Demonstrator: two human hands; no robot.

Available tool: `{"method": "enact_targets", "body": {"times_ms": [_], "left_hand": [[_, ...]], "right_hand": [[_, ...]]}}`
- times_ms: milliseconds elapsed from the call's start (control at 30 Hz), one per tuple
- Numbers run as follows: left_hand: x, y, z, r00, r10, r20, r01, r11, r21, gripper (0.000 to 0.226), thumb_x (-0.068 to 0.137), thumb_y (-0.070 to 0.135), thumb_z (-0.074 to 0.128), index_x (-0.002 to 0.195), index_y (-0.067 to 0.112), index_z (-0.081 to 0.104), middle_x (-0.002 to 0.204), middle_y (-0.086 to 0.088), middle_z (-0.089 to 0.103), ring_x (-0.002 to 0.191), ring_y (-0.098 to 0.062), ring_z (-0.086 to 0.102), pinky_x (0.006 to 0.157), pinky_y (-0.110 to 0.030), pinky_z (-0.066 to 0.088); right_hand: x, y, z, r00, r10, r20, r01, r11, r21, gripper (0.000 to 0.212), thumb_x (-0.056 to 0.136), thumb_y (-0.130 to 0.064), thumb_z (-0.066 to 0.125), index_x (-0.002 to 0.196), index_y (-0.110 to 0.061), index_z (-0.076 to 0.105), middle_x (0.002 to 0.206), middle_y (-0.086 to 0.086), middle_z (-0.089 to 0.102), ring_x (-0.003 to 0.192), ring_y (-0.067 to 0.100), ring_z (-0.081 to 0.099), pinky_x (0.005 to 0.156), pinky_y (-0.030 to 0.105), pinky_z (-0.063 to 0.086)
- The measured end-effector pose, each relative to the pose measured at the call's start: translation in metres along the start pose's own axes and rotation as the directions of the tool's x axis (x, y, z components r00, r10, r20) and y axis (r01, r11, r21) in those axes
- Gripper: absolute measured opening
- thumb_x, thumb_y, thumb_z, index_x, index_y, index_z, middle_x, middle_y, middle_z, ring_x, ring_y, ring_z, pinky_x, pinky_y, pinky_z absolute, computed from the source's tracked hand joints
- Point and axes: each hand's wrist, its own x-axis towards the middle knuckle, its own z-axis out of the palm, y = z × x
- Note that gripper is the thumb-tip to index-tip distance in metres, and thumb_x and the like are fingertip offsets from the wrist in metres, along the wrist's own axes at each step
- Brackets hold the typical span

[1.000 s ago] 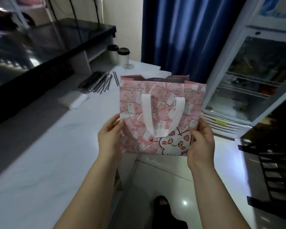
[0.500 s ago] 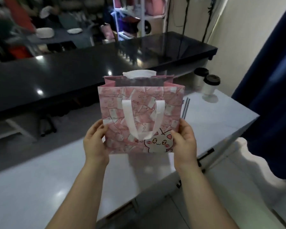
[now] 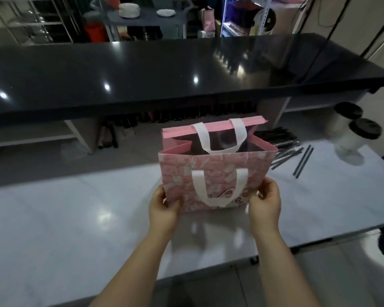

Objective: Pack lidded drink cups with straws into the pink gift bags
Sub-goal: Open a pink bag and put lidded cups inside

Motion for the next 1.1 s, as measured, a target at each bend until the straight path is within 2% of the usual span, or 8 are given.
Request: {"method": "enact_targets", "body": {"times_ms": [133,300,500,667,767,867,933,1100], "left_hand": [[0.002,-0.006,-0.003,0.999,0.012,0.045,-0.014,0.998,0.054,0.053,0.078,-0.003,0.074,0.108,0.037,0.058,0.104,0.016,0.068,0.091,0.005,0.064,0.069,-0.012,0.053],[0.003,-0.014,-0.024,0.991,-0.047,0.127,0.016,0.972,0.234,0.048,0.077,0.019,0.080,0.103,0.047,0.051,0.102,0.024,0.063,0.090,0.002,0.062,0.067,-0.014,0.055],[-0.025,-0.043,-0.049,0.988,-0.135,0.070,0.104,0.937,0.335,0.039,0.079,0.024,0.080,0.106,0.037,0.056,0.104,0.015,0.060,0.087,-0.002,0.060,0.072,-0.018,0.052],[-0.052,-0.054,-0.045,0.979,0.056,0.196,-0.142,0.878,0.457,0.028,0.081,0.028,0.075,0.100,0.039,0.058,0.103,0.014,0.059,0.090,0.009,0.056,0.072,-0.015,0.051],[-0.065,-0.054,-0.029,0.899,0.148,0.413,-0.372,0.756,0.539,0.035,0.083,0.026,0.071,0.116,0.026,0.062,0.109,0.007,0.062,0.096,-0.011,0.059,0.082,-0.031,0.050],[-0.079,-0.044,-0.008,0.796,0.194,0.573,-0.560,0.596,0.576,0.036,0.082,0.031,0.071,0.116,0.024,0.064,0.113,0.001,0.064,0.102,-0.025,0.058,0.084,-0.039,0.048],[-0.089,-0.031,0.008,0.728,0.139,0.672,-0.646,0.466,0.604,0.043,0.082,0.039,0.068,0.123,0.028,0.061,0.120,0.001,0.060,0.110,-0.025,0.054,0.087,-0.039,0.043],[-0.125,0.003,0.082,0.534,0.011,0.845,-0.812,0.285,0.509,0.059,0.081,0.052,0.062,0.136,0.037,0.047,0.135,0.006,0.048,0.127,-0.021,0.037,0.099,-0.041,0.030]], "right_hand": [[0.002,0.005,0.002,0.994,0.061,0.092,-0.055,0.996,-0.066,0.041,0.087,-0.004,0.063,0.097,-0.043,0.058,0.099,-0.017,0.065,0.094,0.005,0.062,0.078,0.031,0.053],[-0.010,0.019,-0.005,0.989,0.136,0.063,-0.133,0.990,-0.040,0.037,0.090,-0.016,0.068,0.122,-0.030,0.059,0.113,-0.013,0.065,0.105,0.006,0.060,0.089,0.031,0.051],[-0.046,0.043,-0.014,0.979,0.194,0.062,-0.185,0.975,-0.128,0.037,0.087,-0.018,0.070,0.117,-0.031,0.051,0.106,-0.020,0.058,0.097,0.000,0.059,0.074,0.017,0.045],[-0.077,0.056,-0.030,0.971,0.123,0.207,-0.061,0.958,-0.281,0.038,0.087,-0.011,0.065,0.103,-0.044,0.059,0.118,-0.015,0.060,0.104,-0.007,0.055,0.080,0.016,0.044],[-0.097,0.055,-0.051,0.969,0.042,0.242,0.049,0.932,-0.359,0.041,0.086,-0.009,0.065,0.101,-0.048,0.061,0.117,-0.020,0.058,0.104,-0.019,0.048,0.084,0.007,0.041],[-0.104,0.047,-0.096,0.960,-0.035,0.278,0.190,0.812,-0.552,0.039,0.087,-0.007,0.065,0.115,-0.033,0.062,0.121,-0.014,0.058,0.116,-0.003,0.047,0.098,0.014,0.036],[-0.100,0.038,-0.134,0.977,-0.057,0.206,0.179,0.743,-0.645,0.037,0.086,-0.008,0.066,0.120,-0.023,0.063,0.124,-0.005,0.059,0.121,0.013,0.046,0.100,0.024,0.035],[-0.102,0.022,-0.192,0.954,-0.076,0.289,0.246,0.751,-0.613,0.040,0.081,-0.019,0.076,0.119,-0.026,0.065,0.122,-0.011,0.053,0.120,0.007,0.037,0.098,0.017,0.025]]}}
